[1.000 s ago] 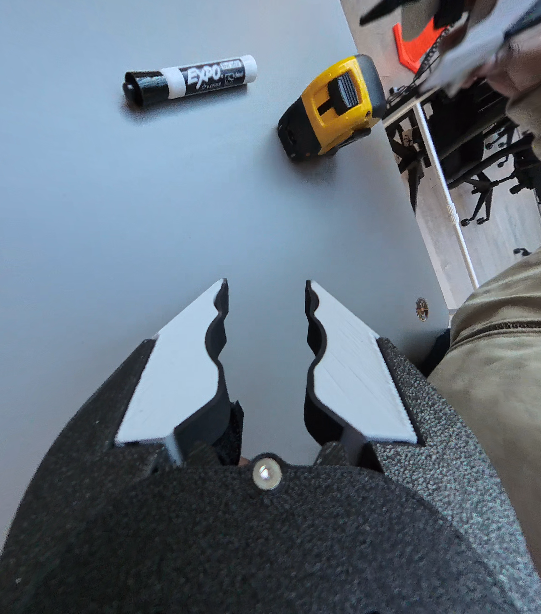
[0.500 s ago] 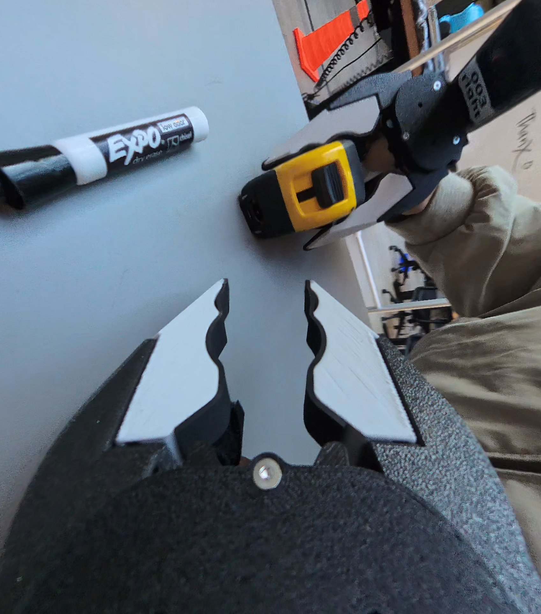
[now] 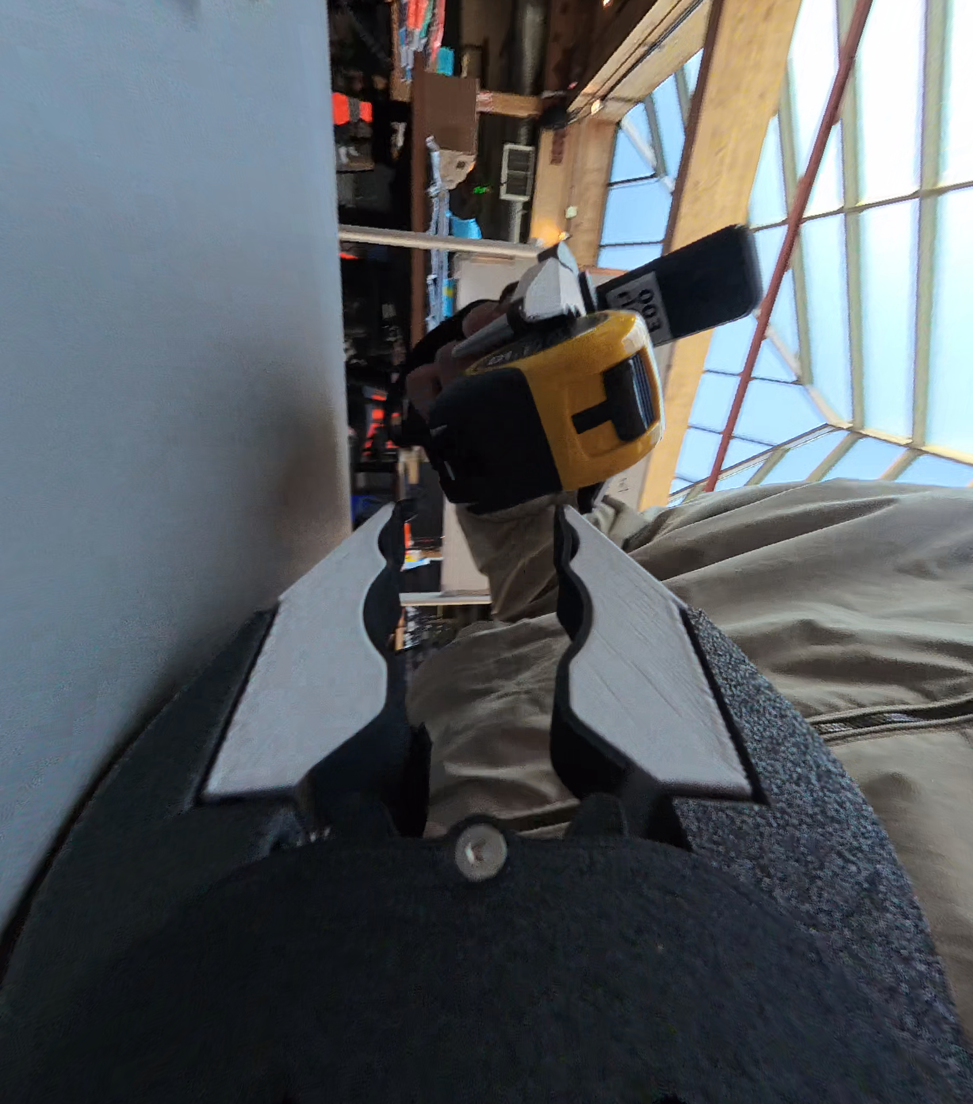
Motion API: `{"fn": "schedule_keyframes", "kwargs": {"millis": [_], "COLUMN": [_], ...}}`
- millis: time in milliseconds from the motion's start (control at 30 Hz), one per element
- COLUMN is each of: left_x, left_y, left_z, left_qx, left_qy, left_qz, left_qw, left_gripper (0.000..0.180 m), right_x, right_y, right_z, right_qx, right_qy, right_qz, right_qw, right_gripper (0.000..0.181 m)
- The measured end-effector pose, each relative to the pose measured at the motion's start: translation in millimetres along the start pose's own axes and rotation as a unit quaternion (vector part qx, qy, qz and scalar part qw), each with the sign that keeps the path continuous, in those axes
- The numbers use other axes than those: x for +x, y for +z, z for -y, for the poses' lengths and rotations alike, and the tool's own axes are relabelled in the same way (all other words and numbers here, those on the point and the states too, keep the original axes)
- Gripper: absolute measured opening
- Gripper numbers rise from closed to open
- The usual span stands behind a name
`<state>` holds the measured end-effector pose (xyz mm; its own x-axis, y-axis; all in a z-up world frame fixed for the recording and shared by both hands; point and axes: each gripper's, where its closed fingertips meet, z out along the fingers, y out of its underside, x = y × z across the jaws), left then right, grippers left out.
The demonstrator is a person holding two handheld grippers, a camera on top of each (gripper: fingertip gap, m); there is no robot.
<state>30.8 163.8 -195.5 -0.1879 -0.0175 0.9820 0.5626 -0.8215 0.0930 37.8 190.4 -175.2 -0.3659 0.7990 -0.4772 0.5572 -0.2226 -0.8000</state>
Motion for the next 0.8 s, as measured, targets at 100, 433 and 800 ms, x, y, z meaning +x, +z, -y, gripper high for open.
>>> {"fn": "schedule_keyframes", "kwargs": {"millis": [100,433,800], "left_x": [9,-15,-29], "left_y": [10,33,51], "left_z": [1,20,26], "left_qx": [0.022,0.037,-0.043], "left_qy": [-0.006,0.107,0.124], "left_qz": [-0.048,0.091,0.133], "left_qw": [0.999,0.989,0.982], "left_gripper": [0.052,0.056,0.022], "right_x": [3,31,32], "right_y": [5,-15,-32], "right_z": [1,-64,-87], "right_qx": [0.006,-0.094,-0.094], "right_qy": [-0.033,-0.086,-0.167], "right_qz": [-0.003,-0.041,-0.091], "right_qw": [0.999,0.991,0.977], "right_gripper": [0.068,0.067,0.066]}}
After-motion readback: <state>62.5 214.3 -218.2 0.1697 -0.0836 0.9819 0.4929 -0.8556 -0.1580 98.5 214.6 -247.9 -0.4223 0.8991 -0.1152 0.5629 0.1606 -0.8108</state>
